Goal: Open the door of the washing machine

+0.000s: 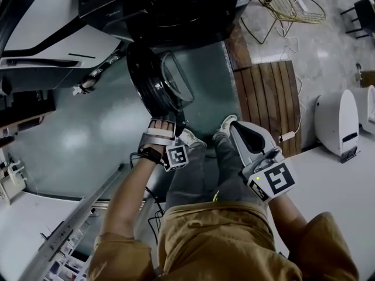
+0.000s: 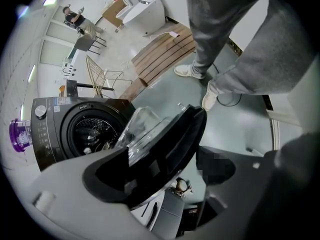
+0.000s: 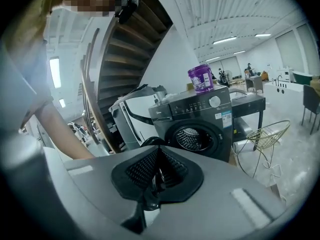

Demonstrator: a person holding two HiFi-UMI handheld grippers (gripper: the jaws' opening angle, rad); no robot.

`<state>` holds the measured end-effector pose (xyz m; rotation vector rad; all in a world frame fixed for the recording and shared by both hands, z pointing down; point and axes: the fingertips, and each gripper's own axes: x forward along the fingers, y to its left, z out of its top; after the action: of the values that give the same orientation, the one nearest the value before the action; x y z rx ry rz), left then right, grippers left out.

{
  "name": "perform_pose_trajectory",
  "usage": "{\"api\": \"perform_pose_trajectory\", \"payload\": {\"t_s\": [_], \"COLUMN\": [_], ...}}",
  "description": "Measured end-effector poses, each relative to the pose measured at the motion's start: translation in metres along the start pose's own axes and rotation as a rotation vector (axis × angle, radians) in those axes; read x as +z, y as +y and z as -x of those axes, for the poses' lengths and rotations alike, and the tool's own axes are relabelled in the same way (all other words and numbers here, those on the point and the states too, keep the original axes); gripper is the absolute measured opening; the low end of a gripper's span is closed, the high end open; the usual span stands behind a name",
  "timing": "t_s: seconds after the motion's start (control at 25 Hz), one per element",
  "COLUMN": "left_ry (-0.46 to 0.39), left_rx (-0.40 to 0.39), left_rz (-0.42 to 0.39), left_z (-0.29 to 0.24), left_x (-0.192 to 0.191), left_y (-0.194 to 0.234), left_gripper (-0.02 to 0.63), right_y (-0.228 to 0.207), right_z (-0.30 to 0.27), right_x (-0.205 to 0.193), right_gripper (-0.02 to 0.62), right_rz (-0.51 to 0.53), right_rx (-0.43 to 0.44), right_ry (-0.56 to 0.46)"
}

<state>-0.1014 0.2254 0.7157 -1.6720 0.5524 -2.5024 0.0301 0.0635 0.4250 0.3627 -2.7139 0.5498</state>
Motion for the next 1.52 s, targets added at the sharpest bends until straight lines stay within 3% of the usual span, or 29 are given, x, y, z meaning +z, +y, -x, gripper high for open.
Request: {"api": "perform_pose_trajectory", "payload": {"t_s": [0.12,0.24,0.4,0.48,0.56,0.64,0.84,1.04,1.32,1.52], "left_ry": [-0.039,-0.071,-0.124,-0.092,-0.073,-0.058,-0.044,0.033,0.019,0.033], "left_rx": [-0.018,0.031,-0.026,0.038,0.094,0.107,0.159,0.191,0.209,0.238], "left_rz": [0.074,0.178,0.439,0.528,0.682,0.84,1.085,1.337,1.811,2.017], "left_z": [0.011,0.031,0.048,0.049,0.047,0.048,0.04,0.035,0.024,0.011], "left_x": [-0.012,-0.026,-0.05,-0.073,-0.095,-0.114,-0.158,-0.205,-0.264,-0.302], "left_y": [-0.007,0.005,-0.006,-0.005,-0.002,-0.002,-0.007,-0.021,-0.034,-0.043], "left_gripper": [0.468,0.468,0.454,0.369,0.27,0.223,0.147,0.137,0.127,0.124], "right_y": [0.01,0.021,0.039,0.046,0.052,0.056,0.064,0.068,0.075,0.081], "right_z": [-0.013,-0.028,-0.047,-0.054,-0.06,-0.065,-0.073,-0.077,-0.086,-0.092], "right_x": [-0.001,0.0,0.006,0.008,0.009,0.01,0.007,0.002,-0.004,-0.012], "right_gripper": [0.005,0.005,0.005,0.005,0.005,0.005,0.005,0.005,0.005,0.005], "right_rz": [0.006,0.013,0.037,0.048,0.057,0.067,0.083,0.096,0.115,0.126], "right_rx": [0.027,0.056,0.105,0.124,0.137,0.146,0.156,0.162,0.169,0.167], "right_ry": [0.013,0.026,0.033,0.036,0.042,0.05,0.073,0.098,0.128,0.154]}}
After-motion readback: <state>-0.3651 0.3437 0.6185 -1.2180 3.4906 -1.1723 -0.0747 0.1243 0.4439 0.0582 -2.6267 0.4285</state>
